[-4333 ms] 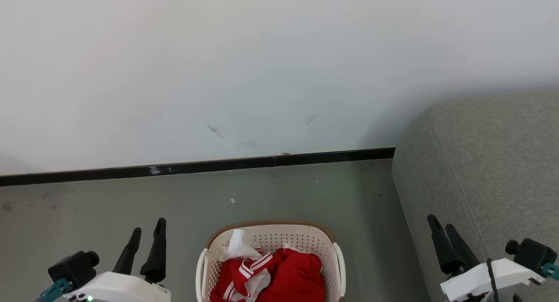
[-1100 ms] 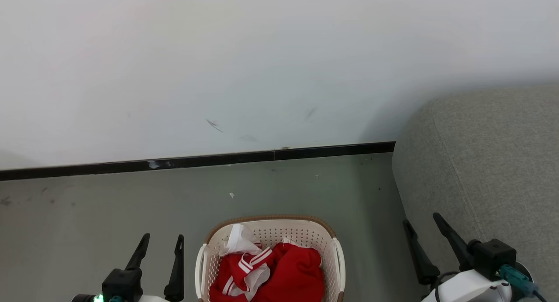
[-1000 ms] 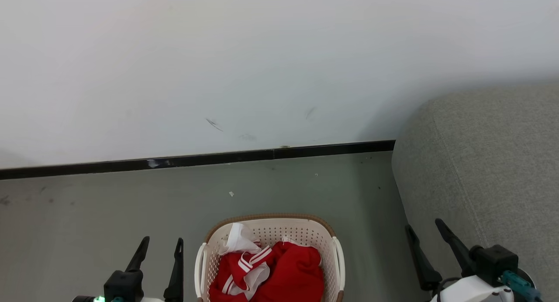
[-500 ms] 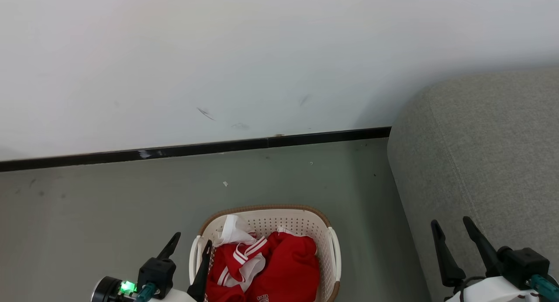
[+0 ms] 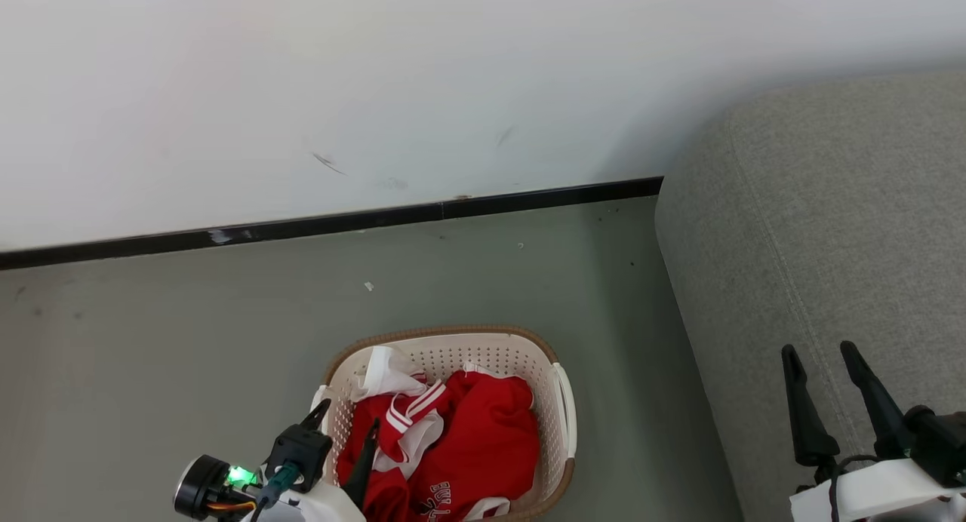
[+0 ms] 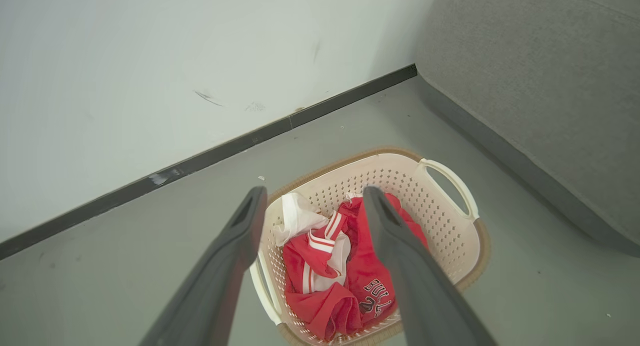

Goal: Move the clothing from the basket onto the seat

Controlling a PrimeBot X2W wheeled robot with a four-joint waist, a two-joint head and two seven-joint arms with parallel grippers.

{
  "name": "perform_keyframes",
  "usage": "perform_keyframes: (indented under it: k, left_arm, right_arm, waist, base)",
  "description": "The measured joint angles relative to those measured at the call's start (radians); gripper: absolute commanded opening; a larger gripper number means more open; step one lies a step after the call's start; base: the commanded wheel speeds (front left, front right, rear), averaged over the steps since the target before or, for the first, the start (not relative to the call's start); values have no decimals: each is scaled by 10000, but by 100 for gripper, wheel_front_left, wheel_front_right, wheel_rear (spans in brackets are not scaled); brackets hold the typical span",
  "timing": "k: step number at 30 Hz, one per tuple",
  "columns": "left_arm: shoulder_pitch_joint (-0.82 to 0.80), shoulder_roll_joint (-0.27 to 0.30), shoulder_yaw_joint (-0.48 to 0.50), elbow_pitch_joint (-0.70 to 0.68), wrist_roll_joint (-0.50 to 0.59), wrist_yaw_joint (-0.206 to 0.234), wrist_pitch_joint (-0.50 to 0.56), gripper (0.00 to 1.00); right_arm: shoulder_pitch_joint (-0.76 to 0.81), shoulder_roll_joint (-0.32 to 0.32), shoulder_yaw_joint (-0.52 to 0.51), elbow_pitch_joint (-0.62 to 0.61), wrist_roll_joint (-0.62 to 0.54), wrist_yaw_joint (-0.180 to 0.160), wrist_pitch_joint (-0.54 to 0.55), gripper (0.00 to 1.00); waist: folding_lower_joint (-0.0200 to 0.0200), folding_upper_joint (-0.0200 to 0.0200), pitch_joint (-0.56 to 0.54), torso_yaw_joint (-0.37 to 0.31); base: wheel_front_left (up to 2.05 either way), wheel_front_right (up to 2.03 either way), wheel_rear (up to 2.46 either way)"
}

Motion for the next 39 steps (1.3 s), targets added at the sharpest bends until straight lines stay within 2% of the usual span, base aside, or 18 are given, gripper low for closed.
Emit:
perform_keyframes:
  k: [14, 39]
  left_arm:
    - [-1004, -92, -88, 1137, 278, -42, 90, 100]
    - [-2885, 173, -174, 2568, 941, 136, 161, 100]
  right_arm:
    - [-97, 0, -150, -596, 224, 0, 0, 100]
    - [-2240, -2, 48, -1444, 654, 0, -13, 100]
  waist:
    - [-1, 0, 1023, -456]
    - [-1, 0, 3684, -1547]
  base:
    - [0, 0, 0]
    - [0, 0, 0]
